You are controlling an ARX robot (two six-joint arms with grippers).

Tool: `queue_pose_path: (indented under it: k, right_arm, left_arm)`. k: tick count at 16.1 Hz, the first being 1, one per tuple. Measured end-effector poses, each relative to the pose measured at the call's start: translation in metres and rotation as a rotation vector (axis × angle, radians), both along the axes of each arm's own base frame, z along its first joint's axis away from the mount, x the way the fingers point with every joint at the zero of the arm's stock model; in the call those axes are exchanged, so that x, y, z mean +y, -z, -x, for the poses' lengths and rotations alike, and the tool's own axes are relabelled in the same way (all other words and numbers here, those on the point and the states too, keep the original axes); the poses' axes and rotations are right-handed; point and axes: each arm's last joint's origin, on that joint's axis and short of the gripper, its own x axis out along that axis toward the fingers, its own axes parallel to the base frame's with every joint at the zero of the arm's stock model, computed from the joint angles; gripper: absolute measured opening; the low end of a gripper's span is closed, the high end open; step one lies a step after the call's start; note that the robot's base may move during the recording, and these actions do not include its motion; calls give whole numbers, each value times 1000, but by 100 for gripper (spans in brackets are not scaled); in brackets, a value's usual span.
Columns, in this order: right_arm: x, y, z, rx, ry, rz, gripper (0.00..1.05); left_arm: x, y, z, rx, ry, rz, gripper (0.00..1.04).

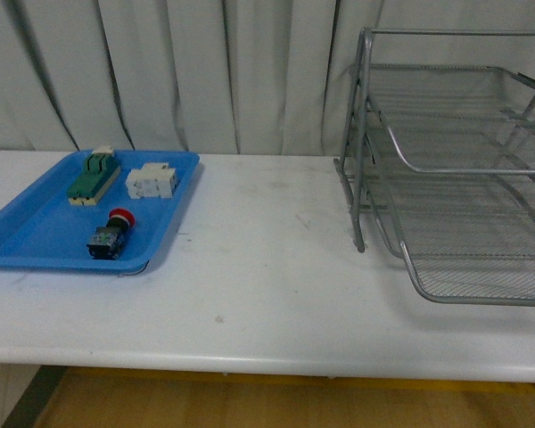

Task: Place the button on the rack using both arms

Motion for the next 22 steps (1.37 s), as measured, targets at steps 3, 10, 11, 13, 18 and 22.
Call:
queue_pose_path:
  k: [3,10,11,13,18,22]
  right_arm:
    - [-15,-60,16,-181,-4,228,94]
    - [38,-35,58,-134,-96,968,8]
    - [43,-33,61,-146,-92,982,2]
    - [50,-23,67,-136,-96,987,2]
    - [65,-9,78,-123,-78,989,2]
    - [71,-3,85,-139,-90,990,2]
  left_arm:
    - [0,0,0,0,0,0,98]
    - [0,0,0,0,0,0,98]
    - [0,0,0,0,0,0,98]
    - [0,0,0,0,0,0,98]
    - [0,0,0,0,0,0,98]
    - [0,0,0,0,0,0,98]
